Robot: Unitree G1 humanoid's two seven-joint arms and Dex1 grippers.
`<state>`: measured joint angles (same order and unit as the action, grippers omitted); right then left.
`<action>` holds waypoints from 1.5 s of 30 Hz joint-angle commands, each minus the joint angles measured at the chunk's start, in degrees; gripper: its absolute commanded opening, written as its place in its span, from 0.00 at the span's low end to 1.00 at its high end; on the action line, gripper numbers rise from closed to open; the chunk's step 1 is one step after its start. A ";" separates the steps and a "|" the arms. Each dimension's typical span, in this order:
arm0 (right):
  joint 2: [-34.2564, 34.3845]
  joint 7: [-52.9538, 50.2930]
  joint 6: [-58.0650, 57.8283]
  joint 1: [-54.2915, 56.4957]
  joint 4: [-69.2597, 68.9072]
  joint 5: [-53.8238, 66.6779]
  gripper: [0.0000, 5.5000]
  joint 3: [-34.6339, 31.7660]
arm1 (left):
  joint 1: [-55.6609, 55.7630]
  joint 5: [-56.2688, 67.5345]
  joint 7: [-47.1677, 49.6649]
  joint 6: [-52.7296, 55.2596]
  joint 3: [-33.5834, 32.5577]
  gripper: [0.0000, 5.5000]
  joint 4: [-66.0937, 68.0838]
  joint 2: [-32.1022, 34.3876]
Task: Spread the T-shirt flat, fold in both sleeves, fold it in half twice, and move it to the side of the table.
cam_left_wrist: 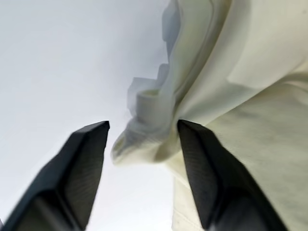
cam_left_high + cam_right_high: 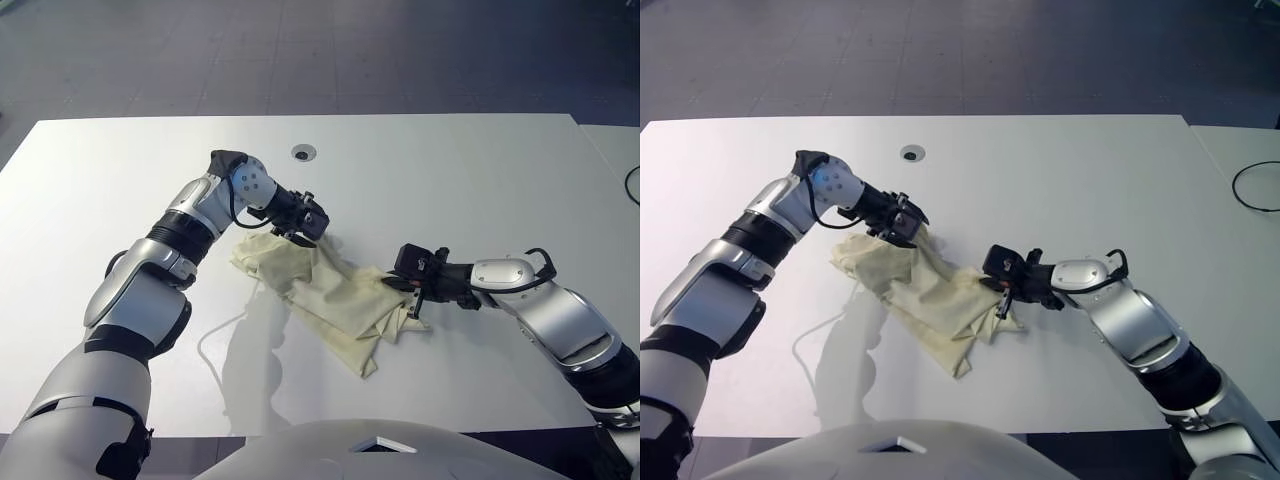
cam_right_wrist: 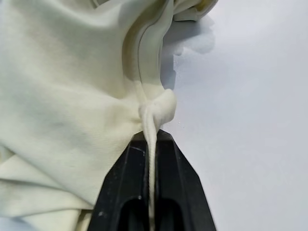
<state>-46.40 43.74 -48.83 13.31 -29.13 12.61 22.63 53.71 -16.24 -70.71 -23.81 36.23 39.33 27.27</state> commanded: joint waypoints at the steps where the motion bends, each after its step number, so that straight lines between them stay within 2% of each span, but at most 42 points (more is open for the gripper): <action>1: 0.07 0.43 0.26 0.48 0.26 -0.72 0.00 -0.04 | -0.30 -0.39 -1.61 -0.05 -0.96 0.34 -0.43 0.46; 11: 0.17 0.95 1.15 0.88 1.55 -1.58 0.00 -0.14 | -0.12 -1.32 -3.28 -0.90 -1.36 0.01 0.13 1.09; 12: 0.10 1.12 1.43 1.05 1.99 -1.71 0.00 -0.23 | 0.04 -1.39 -3.38 -0.72 -1.49 0.00 0.30 1.24; 17: 0.31 2.67 5.39 5.72 9.52 -3.82 0.00 -0.58 | 1.96 -2.01 -2.81 -0.09 -2.70 0.00 3.44 2.21; 20: 5.22 1.71 9.27 12.44 20.05 -4.34 0.00 -2.18 | 4.64 -3.68 1.40 -0.16 -3.56 0.00 9.69 0.64; 24: 13.38 1.47 20.10 25.89 42.24 -7.97 0.00 -1.71 | 10.29 -5.66 14.36 5.78 -6.08 0.00 22.80 -3.56; 29: 20.89 0.65 33.96 41.20 68.91 -12.51 0.00 -1.80 | 15.57 -4.99 21.54 12.92 -9.24 0.00 30.20 -5.79; 36: 23.94 -6.89 45.38 56.80 94.64 -17.78 0.00 -3.47 | 21.64 -6.81 33.95 18.98 -10.80 0.00 35.35 -5.04; 41: 26.34 -17.71 49.08 64.24 104.32 -21.52 0.00 -5.24 | 25.76 -7.71 44.55 22.33 -12.64 0.00 38.13 -6.17; 45: 27.40 -25.06 50.29 68.48 106.72 -24.40 0.00 -6.84 | 28.76 -8.73 51.12 23.54 -13.80 0.00 39.05 -6.50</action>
<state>-19.28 22.61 1.10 78.43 75.91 -10.05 17.24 80.13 -23.63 -23.17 -1.70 23.43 77.10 20.68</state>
